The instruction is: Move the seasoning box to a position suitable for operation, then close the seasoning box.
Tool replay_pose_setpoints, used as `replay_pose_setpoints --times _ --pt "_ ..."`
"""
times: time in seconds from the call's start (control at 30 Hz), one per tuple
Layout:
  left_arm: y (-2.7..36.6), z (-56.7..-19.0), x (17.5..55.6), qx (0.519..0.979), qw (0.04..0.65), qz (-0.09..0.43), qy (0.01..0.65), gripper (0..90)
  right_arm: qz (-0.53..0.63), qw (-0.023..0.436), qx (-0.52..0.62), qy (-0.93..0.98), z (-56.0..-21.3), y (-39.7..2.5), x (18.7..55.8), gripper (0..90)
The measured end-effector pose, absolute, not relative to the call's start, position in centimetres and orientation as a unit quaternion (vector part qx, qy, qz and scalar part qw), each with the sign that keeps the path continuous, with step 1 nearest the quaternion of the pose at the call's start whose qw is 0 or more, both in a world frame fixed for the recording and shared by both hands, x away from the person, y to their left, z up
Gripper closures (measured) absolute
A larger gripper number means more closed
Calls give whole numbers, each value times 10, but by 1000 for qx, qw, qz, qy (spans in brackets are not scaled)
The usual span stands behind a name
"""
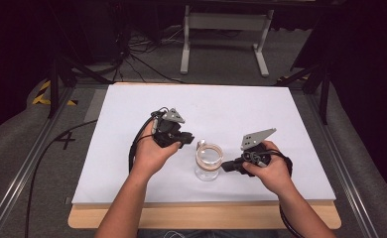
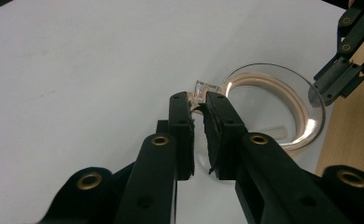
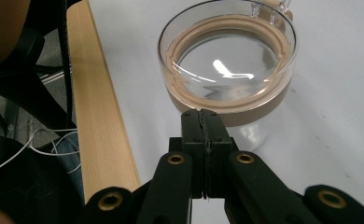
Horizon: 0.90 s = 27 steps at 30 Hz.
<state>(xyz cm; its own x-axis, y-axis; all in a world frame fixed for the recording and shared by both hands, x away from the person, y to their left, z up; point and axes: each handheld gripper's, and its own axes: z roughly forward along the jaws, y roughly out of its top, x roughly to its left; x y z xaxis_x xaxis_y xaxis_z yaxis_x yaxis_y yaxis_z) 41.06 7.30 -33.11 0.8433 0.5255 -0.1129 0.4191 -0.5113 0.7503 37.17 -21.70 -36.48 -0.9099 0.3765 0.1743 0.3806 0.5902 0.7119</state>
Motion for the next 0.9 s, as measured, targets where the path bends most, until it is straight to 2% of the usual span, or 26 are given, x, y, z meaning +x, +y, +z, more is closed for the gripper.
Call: replay_pose_setpoints --times 0.4,0.9 --pt "79 -330 411 864 416 68 275 810 -407 -22 -237 -882 -360 -233 376 900" --pt "93 -327 413 856 419 76 293 803 -393 -53 -276 -876 -384 -237 391 900"
